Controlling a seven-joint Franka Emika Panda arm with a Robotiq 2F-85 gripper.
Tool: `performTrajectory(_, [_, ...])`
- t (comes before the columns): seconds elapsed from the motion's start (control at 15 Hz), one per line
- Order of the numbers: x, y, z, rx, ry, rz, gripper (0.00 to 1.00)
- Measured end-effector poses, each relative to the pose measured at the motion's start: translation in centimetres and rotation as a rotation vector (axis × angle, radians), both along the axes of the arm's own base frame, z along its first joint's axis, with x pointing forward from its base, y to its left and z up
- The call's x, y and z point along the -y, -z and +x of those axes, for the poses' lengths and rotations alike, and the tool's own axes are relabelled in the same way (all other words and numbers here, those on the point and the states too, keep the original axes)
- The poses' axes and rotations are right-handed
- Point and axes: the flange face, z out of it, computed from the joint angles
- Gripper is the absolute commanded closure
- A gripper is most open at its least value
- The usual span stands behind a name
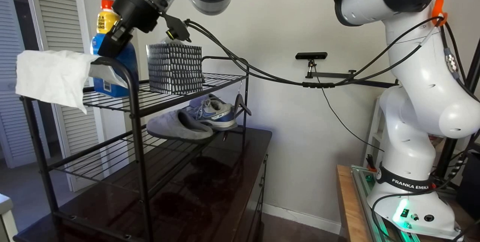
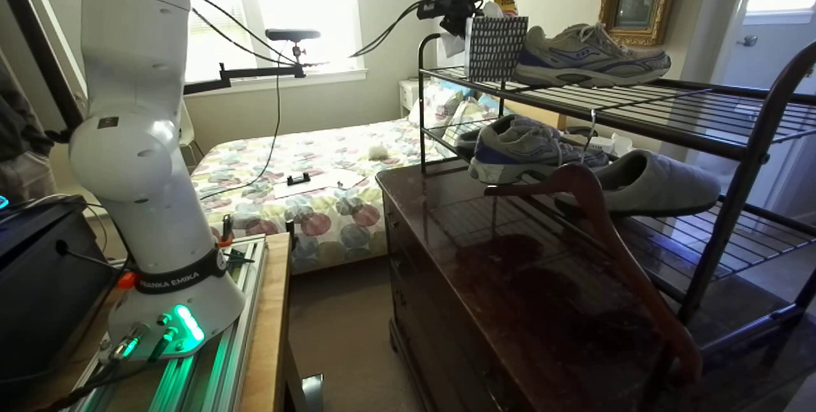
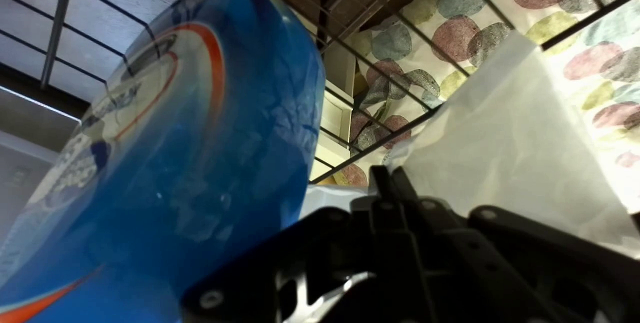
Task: Put the cloth on the stand
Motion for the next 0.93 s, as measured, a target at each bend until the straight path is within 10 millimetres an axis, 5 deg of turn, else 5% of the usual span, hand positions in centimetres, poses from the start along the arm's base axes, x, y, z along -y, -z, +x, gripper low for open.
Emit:
performTrajectory(0.33, [0.07, 0.28, 0.25, -0.014, 0.002, -0.007, 1.0])
performTrajectory(0.4, [0.07, 0.35, 0.27, -0.016, 0.002, -0.008, 0.74])
performTrajectory(0.47, [0.07, 0.43, 0.28, -0.019, 0.002, -0.009, 0.73])
performTrajectory(0.93, [-0.47, 0.45, 0.08, -0.037, 0.0, -0.013, 0.27])
